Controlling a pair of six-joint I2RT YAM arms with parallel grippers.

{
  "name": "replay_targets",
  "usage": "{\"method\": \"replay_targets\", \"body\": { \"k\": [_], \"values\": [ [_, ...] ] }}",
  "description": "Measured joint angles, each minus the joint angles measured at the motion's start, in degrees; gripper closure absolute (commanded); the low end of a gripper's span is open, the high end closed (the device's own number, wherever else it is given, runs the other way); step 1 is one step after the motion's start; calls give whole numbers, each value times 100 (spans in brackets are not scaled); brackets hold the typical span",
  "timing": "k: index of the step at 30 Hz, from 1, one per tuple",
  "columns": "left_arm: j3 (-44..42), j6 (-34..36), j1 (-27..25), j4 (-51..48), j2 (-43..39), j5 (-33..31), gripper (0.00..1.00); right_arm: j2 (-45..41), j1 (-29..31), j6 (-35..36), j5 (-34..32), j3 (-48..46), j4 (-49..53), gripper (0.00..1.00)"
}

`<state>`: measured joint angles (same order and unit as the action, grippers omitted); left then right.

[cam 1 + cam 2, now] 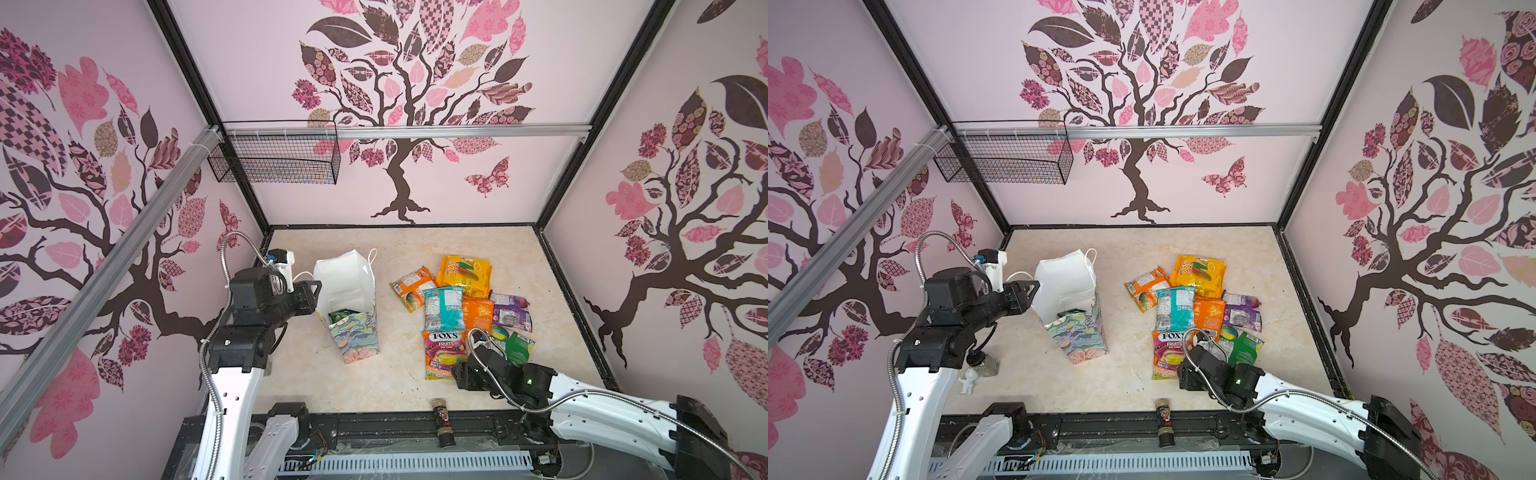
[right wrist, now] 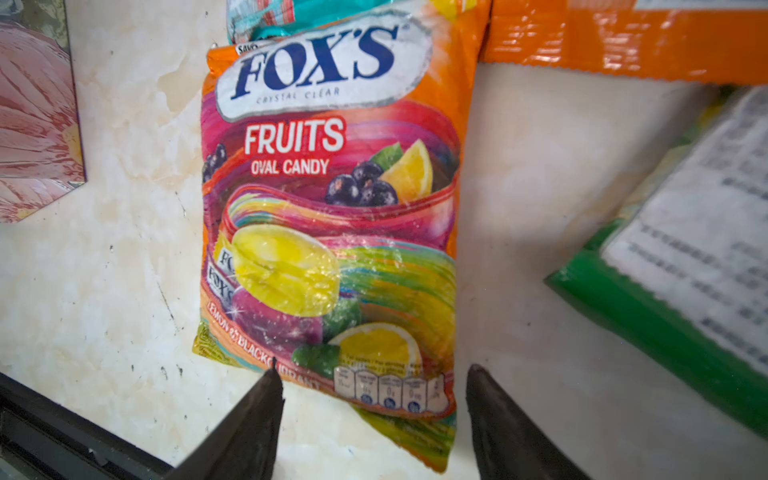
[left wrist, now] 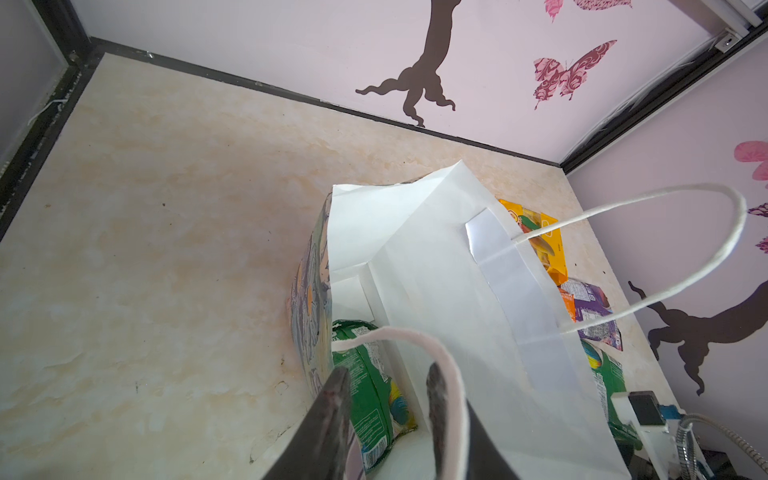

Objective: Place the snacks into the paper bag
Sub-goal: 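Lower the right gripper onto the FOX'S Fruits oval candy packet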

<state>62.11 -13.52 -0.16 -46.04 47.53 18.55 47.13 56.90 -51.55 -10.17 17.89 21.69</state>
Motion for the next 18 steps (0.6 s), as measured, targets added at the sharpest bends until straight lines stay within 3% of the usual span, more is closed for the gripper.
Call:
{"method": "replay_targets", "body": {
  "k": [10, 18],
  "values": [
    [0, -13, 0, 7, 72, 20, 67, 286, -4, 68, 22, -72, -98, 30],
    [0, -13, 0, 9, 72, 22, 69, 339, -4, 142, 24, -144, -343, 45]
  ]
}}
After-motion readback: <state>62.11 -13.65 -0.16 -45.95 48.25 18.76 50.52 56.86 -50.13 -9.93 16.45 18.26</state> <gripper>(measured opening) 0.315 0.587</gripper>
